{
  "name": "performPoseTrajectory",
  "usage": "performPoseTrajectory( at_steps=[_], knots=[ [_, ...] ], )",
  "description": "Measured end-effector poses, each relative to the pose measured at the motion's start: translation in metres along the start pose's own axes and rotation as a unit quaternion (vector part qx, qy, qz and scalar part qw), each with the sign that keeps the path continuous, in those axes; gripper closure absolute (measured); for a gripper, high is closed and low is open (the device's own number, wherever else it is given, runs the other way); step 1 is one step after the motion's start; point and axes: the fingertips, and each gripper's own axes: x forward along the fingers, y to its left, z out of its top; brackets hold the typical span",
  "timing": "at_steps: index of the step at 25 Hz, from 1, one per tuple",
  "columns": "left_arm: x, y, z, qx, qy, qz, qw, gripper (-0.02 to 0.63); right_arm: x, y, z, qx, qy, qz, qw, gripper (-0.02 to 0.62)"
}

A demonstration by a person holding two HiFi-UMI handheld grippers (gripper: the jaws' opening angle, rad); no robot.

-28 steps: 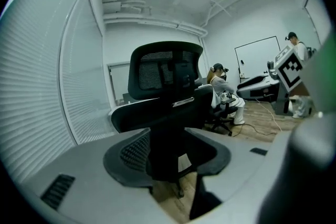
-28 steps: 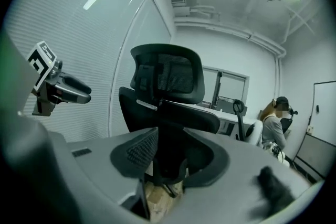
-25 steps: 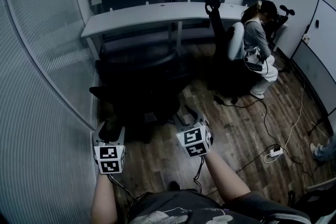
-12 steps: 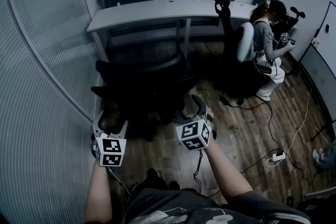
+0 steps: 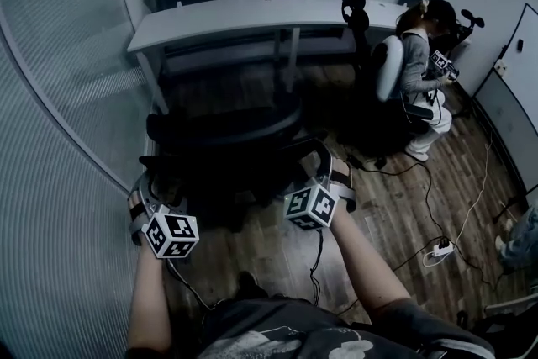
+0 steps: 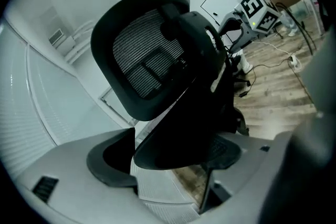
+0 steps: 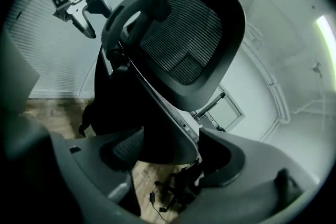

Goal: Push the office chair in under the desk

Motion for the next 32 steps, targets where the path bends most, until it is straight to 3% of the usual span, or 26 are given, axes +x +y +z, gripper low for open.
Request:
performPoseTrajectory(
  at_steps=[12,14,17,23,32],
  knots=[
    [0.067,0.022,-0.031,0.064,0.079,-0.005,0.9948,0.250,0.050,-0.002,0.004,-0.057,0.033,-0.013,0.998,0.290],
    [0.075,0.025,-0.031,0.078,0.077,0.002,0.9939,0.254,0.057,-0.002,0.006,-0.061,0.034,-0.014,0.997,0.290],
    [0.080,0.026,-0.028,0.099,0.071,0.006,0.9925,0.321,0.061,-0.001,0.005,-0.066,0.036,-0.014,0.997,0.290],
    [0.087,0.025,-0.031,0.101,0.049,-0.014,0.9936,0.328,0.074,0.001,0.004,-0.088,0.076,-0.006,0.993,0.291],
    [0.118,0.032,-0.017,0.102,0.026,-0.016,0.9943,0.330,0.109,-0.012,0.002,-0.078,0.072,-0.006,0.994,0.291]
  ],
)
